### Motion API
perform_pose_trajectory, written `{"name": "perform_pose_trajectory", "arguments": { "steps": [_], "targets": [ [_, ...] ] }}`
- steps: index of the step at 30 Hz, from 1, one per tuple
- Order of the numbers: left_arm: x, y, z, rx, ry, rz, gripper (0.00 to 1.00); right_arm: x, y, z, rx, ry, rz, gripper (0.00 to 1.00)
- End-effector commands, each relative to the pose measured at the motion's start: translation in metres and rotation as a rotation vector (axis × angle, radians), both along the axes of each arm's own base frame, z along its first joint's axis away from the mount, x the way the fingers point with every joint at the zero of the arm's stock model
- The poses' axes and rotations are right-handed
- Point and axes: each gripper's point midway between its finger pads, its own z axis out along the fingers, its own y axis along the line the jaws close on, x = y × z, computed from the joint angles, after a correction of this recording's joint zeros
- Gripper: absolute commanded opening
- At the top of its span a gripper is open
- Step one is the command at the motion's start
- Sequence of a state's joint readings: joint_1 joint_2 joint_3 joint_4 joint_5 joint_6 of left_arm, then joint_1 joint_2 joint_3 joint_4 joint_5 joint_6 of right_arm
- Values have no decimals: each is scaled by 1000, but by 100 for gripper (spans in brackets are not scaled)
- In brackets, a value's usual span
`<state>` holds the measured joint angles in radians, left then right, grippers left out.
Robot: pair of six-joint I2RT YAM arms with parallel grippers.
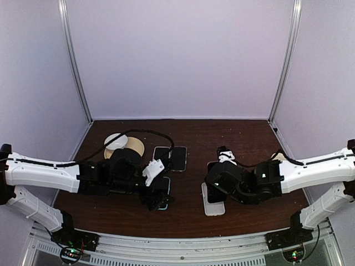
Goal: Put the phone into the phone case
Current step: Install the phone into the phone case.
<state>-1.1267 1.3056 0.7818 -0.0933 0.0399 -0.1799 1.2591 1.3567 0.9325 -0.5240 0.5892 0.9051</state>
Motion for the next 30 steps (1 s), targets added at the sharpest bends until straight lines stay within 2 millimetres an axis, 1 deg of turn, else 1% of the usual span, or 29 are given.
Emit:
{"name": "perform_pose_trajectory", "arguments": {
  "steps": [1,5,8,11,13,20,26,30],
  "targets": [
    [4,-11,5,-76,-15,23,97,11,11,-6,62,-44,-84,0],
    [4,-16,-7,-66,-2,22,97,9,11,-28,2,-2,-98,0],
    [4,-20,-11,-63,-2,7,97,10,9,-42,-24,29,-103,0],
    [2,-24,-14,-60,2,-17,97,12,10,-62,-11,116,-83,0],
    [2,-25,-17,-53,5,-18,97,11,9,-69,-31,139,-85,0],
    [3,-27,-24,-29,12,-18,97,7,6,-77,-106,195,-102,0],
    [3,-26,-26,-21,9,-21,97,12,12,-82,-85,208,-87,0],
    [4,-25,-27,-15,5,-15,97,11,15,-89,-95,230,-85,0]
  ]
}}
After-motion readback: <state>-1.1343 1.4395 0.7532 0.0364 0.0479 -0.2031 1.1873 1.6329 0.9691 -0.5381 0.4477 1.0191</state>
